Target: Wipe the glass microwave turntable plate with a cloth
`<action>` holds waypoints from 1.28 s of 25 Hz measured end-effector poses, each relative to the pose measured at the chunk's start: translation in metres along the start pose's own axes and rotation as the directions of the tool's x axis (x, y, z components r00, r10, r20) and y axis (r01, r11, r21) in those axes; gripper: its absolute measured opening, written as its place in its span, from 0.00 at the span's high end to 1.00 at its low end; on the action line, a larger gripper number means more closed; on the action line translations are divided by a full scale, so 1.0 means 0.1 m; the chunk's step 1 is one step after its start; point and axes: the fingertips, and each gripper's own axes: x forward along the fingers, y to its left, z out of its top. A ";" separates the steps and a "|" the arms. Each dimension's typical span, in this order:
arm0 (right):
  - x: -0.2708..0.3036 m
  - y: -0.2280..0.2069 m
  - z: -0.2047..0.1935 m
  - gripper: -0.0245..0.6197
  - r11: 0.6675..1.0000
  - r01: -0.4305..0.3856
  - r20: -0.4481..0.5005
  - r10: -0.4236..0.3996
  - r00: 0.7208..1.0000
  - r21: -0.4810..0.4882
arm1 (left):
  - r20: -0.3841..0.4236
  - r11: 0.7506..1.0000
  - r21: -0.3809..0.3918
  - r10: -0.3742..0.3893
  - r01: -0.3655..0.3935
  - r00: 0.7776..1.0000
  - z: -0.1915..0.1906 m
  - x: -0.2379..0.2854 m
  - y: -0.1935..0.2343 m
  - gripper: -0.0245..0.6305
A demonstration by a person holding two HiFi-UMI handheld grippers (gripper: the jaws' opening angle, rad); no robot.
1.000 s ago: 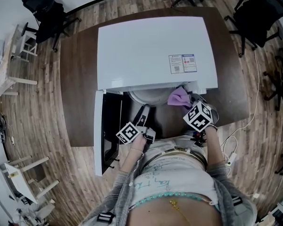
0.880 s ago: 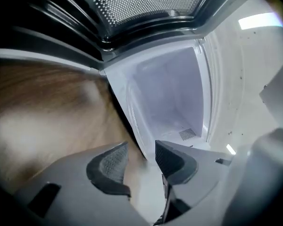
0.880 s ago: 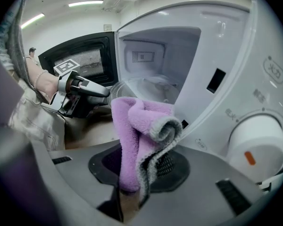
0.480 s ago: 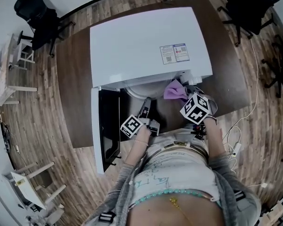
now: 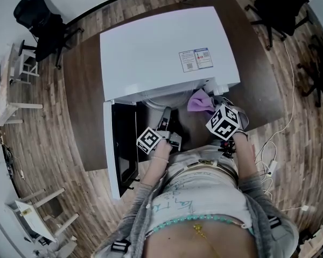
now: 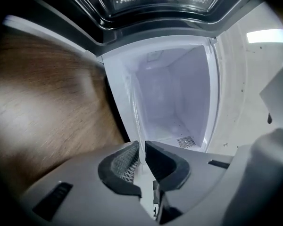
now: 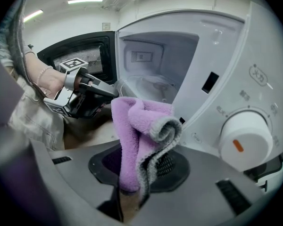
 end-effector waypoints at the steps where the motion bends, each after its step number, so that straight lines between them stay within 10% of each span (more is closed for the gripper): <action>1: 0.00 -0.01 0.00 0.78 1.000 0.001 0.000 -0.001 1.000 0.002 | -0.001 1.000 0.003 -0.004 0.004 1.000 0.03 0.04 -0.01 0.89; 14: 0.01 -0.04 -0.02 0.78 1.000 -0.004 -0.011 0.004 1.000 0.010 | 0.016 0.997 -0.054 -0.060 0.060 0.998 0.13 0.25 -0.09 0.89; 32: 0.02 0.08 -0.17 0.78 0.999 -0.031 -0.026 0.032 0.999 0.024 | 0.007 0.996 -0.056 0.064 -0.064 0.998 0.29 0.41 0.01 0.89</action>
